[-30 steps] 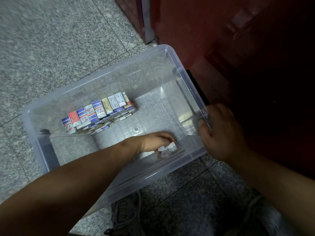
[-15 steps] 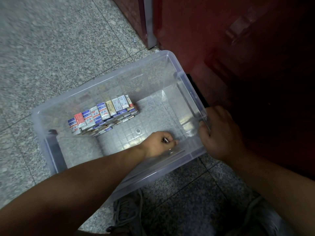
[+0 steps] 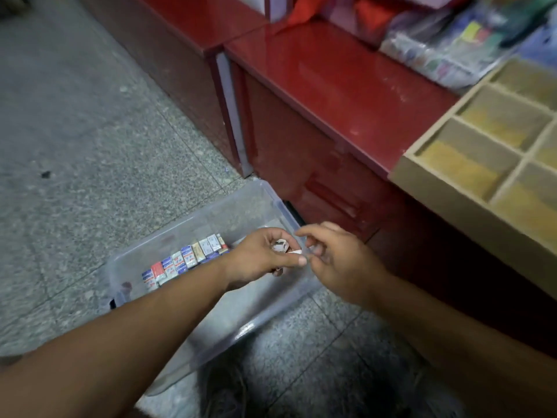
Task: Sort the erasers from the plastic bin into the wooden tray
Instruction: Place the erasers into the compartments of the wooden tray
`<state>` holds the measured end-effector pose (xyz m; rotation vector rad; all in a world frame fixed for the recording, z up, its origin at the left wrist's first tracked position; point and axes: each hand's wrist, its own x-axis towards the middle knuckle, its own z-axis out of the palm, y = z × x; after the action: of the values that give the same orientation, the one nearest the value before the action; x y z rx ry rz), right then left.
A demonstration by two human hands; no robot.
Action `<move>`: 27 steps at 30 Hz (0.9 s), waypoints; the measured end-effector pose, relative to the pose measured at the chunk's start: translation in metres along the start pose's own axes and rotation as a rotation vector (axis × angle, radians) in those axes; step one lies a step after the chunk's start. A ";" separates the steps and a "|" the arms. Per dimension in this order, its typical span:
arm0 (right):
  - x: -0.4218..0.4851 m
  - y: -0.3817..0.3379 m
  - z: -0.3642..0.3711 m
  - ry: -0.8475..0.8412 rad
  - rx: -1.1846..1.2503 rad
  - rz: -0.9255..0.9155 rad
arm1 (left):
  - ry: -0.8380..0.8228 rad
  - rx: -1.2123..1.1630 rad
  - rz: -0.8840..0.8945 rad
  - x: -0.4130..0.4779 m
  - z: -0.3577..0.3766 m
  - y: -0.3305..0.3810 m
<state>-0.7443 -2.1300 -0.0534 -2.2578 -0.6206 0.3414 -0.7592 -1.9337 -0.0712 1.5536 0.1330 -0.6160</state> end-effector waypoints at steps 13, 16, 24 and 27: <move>-0.129 -0.061 -0.179 0.453 0.090 0.009 | -0.125 -0.071 0.292 -0.047 0.152 0.172; -0.161 -0.042 -0.205 0.602 0.126 0.106 | -0.105 -0.035 0.295 -0.042 0.191 0.189; -0.183 0.021 -0.267 0.795 0.143 0.404 | -0.004 0.198 0.388 -0.011 0.260 0.220; -0.175 0.039 -0.284 0.888 0.167 0.489 | 0.060 0.325 0.473 0.012 0.270 0.220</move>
<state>-0.7606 -2.4174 0.1203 -2.0876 0.4071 -0.3704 -0.7312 -2.2163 0.1309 1.8361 -0.2983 -0.2206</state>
